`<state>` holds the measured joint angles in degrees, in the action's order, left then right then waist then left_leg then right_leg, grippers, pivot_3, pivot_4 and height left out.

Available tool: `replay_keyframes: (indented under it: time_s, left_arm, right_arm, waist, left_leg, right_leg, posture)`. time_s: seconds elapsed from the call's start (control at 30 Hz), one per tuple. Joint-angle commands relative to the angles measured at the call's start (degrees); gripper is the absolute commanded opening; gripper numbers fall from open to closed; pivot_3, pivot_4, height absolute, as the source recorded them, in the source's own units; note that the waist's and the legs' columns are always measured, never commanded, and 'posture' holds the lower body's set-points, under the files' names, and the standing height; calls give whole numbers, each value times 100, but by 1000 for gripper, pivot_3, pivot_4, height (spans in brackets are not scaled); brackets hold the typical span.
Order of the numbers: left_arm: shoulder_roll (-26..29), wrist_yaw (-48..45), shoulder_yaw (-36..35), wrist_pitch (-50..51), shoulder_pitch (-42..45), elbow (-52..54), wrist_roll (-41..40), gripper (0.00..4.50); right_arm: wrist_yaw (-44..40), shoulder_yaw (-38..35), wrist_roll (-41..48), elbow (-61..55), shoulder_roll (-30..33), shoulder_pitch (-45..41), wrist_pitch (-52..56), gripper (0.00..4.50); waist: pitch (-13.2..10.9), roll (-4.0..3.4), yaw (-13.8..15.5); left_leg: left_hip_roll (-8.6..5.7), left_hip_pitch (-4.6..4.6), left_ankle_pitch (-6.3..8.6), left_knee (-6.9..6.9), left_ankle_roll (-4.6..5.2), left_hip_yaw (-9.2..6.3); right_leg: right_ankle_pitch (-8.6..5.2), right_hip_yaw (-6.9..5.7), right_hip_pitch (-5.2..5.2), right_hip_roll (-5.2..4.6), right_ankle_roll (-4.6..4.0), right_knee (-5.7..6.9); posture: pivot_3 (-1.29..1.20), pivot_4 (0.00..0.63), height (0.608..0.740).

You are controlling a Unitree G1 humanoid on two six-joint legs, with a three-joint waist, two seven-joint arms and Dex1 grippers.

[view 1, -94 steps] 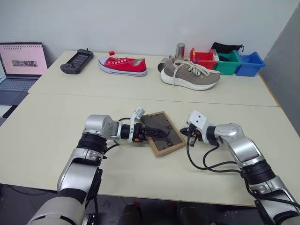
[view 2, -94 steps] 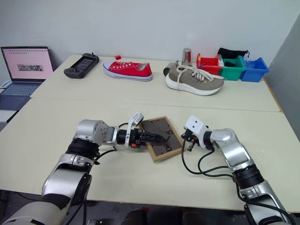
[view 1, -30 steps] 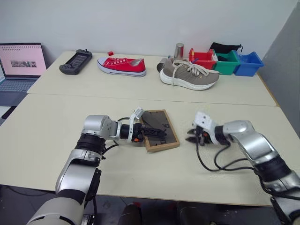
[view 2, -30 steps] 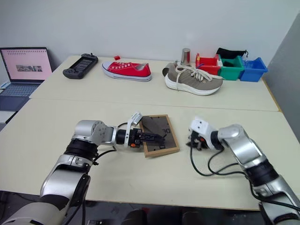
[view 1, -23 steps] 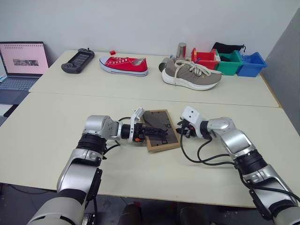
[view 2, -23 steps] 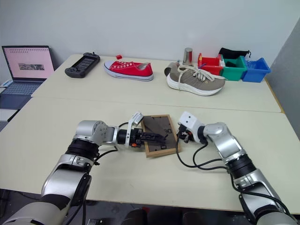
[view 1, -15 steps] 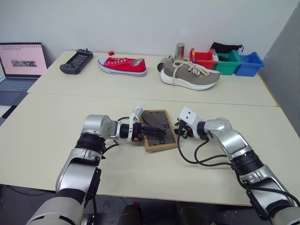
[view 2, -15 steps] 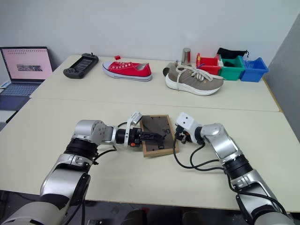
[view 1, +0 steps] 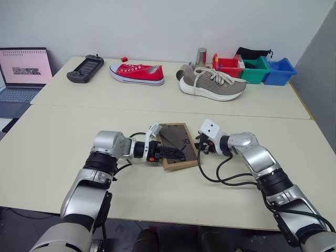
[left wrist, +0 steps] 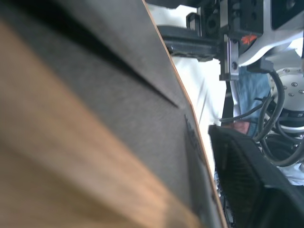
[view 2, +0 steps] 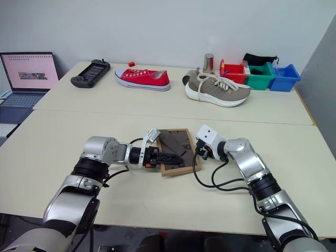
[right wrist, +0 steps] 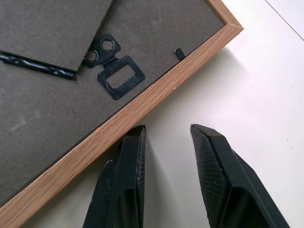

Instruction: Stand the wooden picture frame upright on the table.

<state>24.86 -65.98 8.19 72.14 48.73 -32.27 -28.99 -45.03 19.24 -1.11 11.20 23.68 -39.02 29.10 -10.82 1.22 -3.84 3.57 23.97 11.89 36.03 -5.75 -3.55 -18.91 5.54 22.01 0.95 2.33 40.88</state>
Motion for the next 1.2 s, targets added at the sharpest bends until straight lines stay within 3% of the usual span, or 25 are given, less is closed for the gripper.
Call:
replay_keyframes:
  time_s: [0.03,0.27,0.73,1.0,1.2]
  left_arm:
    - [18,-144,-6,27,40,158,-133,1946]
    - [28,-164,-7,36,40,172,-165,1042]
    - [9,-18,-255,-110,94,156,-226,1034]
    - [-127,432,-946,-452,365,-65,-342,1034]
    - [-253,857,-1492,-804,646,-297,-357,1034]
  right_arm:
    - [21,-132,-16,-101,-1,-125,-100,1603]
    - [65,-160,-12,-101,2,-116,-103,1603]
    - [72,-288,18,-101,153,-41,-147,1603]
    - [4,-515,127,-460,397,179,83,1603]
    - [-1234,-298,866,-2152,1157,1039,912,1603]
  waist:
    - [0,0,1]
    - [0,0,-3]
    - [0,0,-2]
    - [0,0,4]
    - [0,0,61]
  left_leg:
    - [0,0,0,0,0,0]
    - [0,-1,0,-1,0,0]
    - [0,1,0,-1,0,-1]
    - [0,3,0,-1,1,-1]
    - [-6,21,1,-1,0,-4]
  right_leg:
    - [0,0,0,0,0,0]
    - [0,0,0,0,0,0]
    - [0,0,0,0,0,-1]
    - [0,-1,2,0,0,-2]
    - [0,-2,10,-2,0,-7]
  posture:
    - [0,150,740]
    - [0,150,740]
    - [0,150,740]
    - [0,150,740]
    - [0,150,740]
